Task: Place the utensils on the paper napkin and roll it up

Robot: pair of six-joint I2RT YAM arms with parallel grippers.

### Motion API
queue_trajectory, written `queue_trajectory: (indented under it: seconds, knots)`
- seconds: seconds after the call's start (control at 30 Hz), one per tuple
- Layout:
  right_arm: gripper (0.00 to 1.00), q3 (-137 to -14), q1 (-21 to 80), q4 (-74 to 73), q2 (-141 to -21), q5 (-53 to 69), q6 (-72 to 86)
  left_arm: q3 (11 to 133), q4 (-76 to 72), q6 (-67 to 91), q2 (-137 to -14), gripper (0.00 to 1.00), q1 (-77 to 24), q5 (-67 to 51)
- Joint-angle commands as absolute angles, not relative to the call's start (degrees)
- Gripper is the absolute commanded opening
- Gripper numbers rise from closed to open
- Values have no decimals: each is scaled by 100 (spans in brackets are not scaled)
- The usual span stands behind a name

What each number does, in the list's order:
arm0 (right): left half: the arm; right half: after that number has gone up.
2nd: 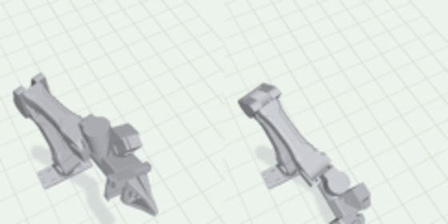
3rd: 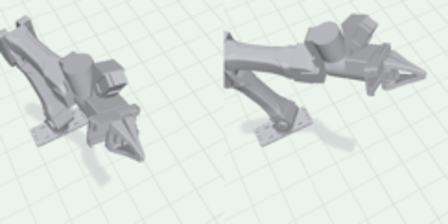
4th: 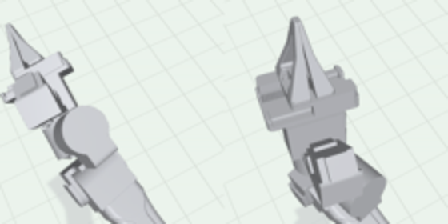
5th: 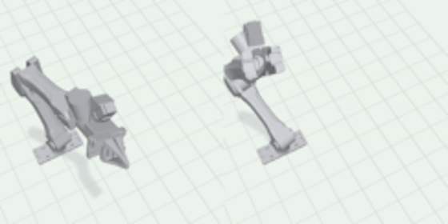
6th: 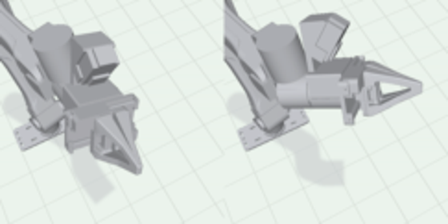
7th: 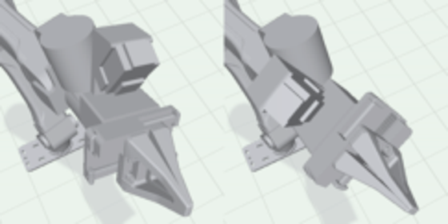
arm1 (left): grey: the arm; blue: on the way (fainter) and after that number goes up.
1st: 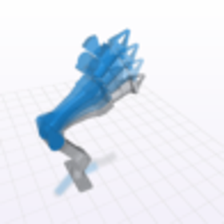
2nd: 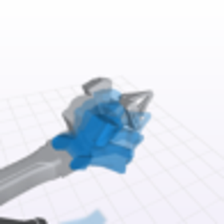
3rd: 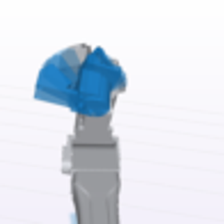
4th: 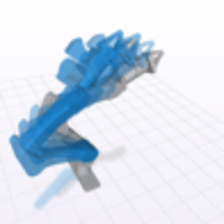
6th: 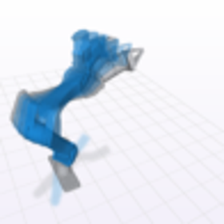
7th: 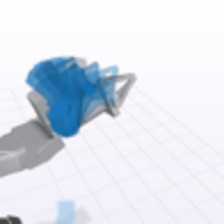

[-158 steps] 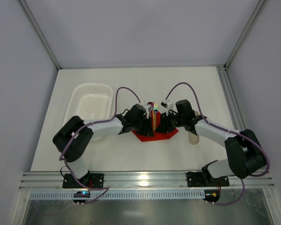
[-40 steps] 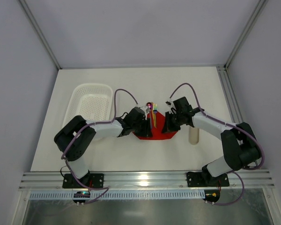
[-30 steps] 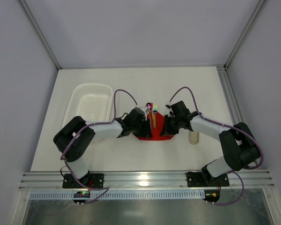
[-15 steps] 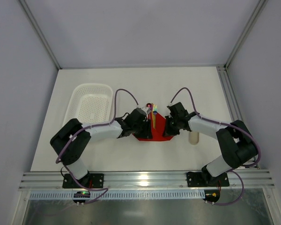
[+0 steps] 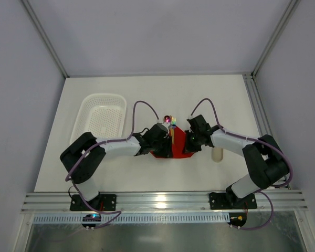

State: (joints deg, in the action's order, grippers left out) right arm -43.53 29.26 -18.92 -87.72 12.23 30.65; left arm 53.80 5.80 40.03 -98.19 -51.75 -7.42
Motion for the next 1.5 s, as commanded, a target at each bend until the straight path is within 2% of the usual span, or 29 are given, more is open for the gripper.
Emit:
queue_trajectory:
  seconds: [0.0, 0.4, 0.67, 0.83, 1.1, 1.47]
  knots:
    - [4, -4614, 3049, -2030, -8438, 1327, 3225, 5301, 326, 3999, -9949, 35, -5186, -554]
    - [4, -4641, 3515, -1819, -8482, 1170, 3595, 5071, 176, 4148, -9853, 35, -5186, -527]
    - [7, -5176, 3674, -2794, -7947, 116, 3568, 5010, 176, 4157, -9809, 35, -5185, -536]
    - [10, -5177, 3709, -2892, -7752, 70, 3542, 5001, 167, 4184, -9791, 35, -5186, -562]
    - [6, -4632, 3735, -1829, -8288, 747, 3656, 4992, 237, 4219, -9765, 35, -5186, -510]
    - [4, -4333, 3726, -1960, -8842, 62, 3674, 4957, 439, 4219, -9677, 36, -5186, -422]
